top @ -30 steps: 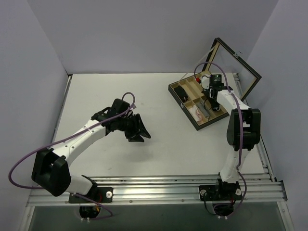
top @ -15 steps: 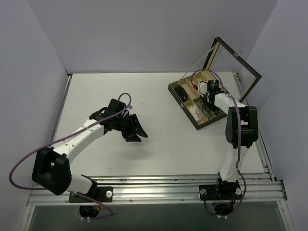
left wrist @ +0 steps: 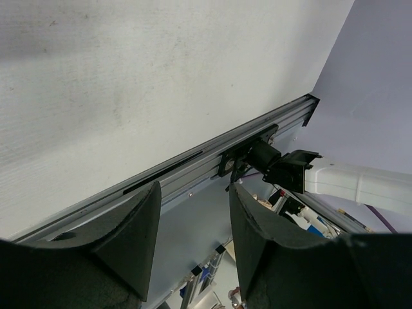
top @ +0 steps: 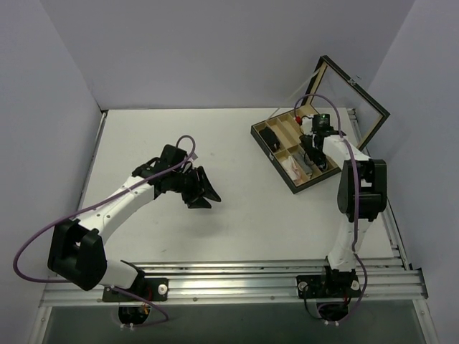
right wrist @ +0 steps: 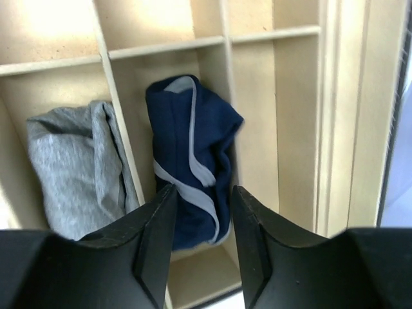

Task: Roll the underwear
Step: Place the rolled underwear into the container

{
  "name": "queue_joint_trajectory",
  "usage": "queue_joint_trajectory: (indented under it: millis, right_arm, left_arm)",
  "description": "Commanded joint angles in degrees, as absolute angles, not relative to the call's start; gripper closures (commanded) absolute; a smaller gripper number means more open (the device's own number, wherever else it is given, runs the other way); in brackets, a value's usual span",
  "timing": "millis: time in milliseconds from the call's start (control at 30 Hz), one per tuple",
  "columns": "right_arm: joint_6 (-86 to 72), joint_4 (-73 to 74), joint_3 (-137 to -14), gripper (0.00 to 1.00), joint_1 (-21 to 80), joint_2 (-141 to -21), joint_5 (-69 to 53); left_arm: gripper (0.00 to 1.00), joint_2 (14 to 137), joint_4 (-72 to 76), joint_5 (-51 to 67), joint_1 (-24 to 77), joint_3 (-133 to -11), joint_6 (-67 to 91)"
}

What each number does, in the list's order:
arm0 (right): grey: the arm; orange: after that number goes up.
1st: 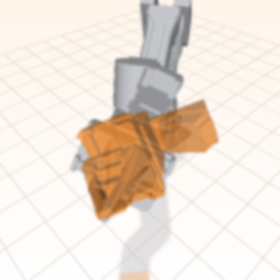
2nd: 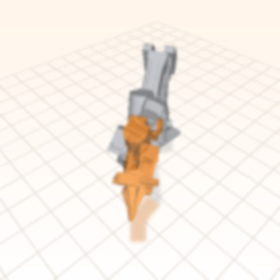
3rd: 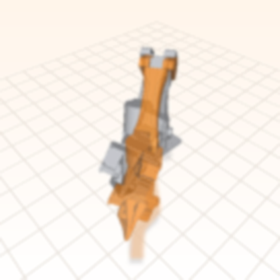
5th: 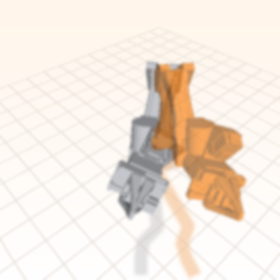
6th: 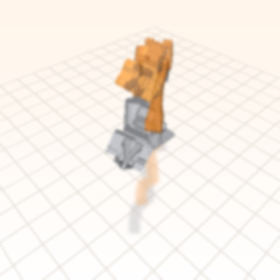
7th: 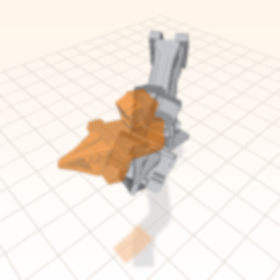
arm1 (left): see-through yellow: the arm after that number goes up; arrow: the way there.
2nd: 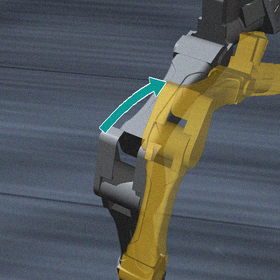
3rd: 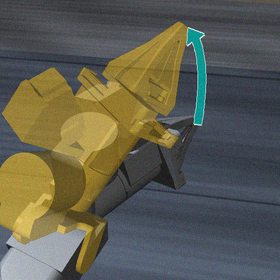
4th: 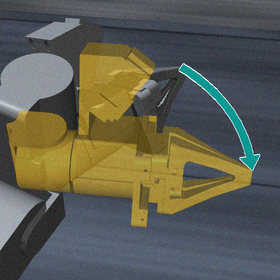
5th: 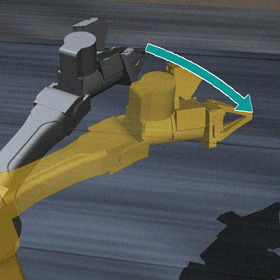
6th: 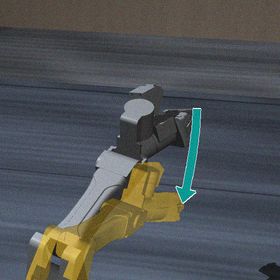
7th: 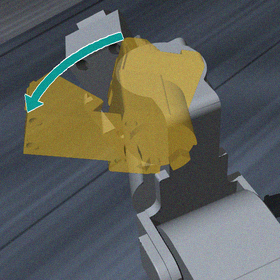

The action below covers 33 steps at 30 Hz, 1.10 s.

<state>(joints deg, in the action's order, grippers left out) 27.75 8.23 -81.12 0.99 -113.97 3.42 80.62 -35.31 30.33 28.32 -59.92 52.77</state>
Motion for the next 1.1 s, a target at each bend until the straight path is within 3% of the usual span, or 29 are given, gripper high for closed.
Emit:
queue_joint_trajectory:
  millis: [0,200,300,333,467,500,533,733,1067]
  right_arm:
    - [22.2,12.8,-83.4,0.63,0.4,-107.3,2.5]
    - [7.0,18.6,-87.4,0.52,1.1,-102.5,5.0]
    - [-3.6,18.5,-86.3,0.43,3.2,-98.0,4.1]
    - [-4.7,18.8,-86.0,0.33,4.1,-97.0,3.9]
    - [-12.9,22.9,-86.9,0.24,13.3,-93.0,9.6]
    - [-14.7,25.5,-87.8,0.18,16.9,-91.6,9.1]
    - [-18.2,27.0,-88.2,0.00,18.7,-90.8,8.9]
    - [-29.6,25.1,-82.2,0.00,27.7,-78.4,0.9]
    - [-35.1,22.0,-69.7,0.00,31.9,-62.2,1.8]
  left_arm:
    - [0.46,80.9,-32.6,31.4,27.9,-64.4,51.5]
    - [0.43,81.8,-30.7,32.5,27.7,-67.8,51.6]
    - [0.31,83.2,-31.7,32.3,27.5,-71.1,50.8]
    - [0.28,83.7,-32.9,32.3,27.4,-71.9,50.5]
    - [0.12,83.1,-36.3,30.1,26.3,-76.8,48.8]
    - [0.04,82.8,-37.3,28.1,26.1,-77.9,48.2]
    - [0.06,81.7,-39.4,26.6,25.7,-79.1,47.9]
    - [0.06,73.9,-38.5,19.7,25.0,-84.1,42.3]
    - [0.06,64.6,-34.3,24.2,23.4,-79.3,41.2]
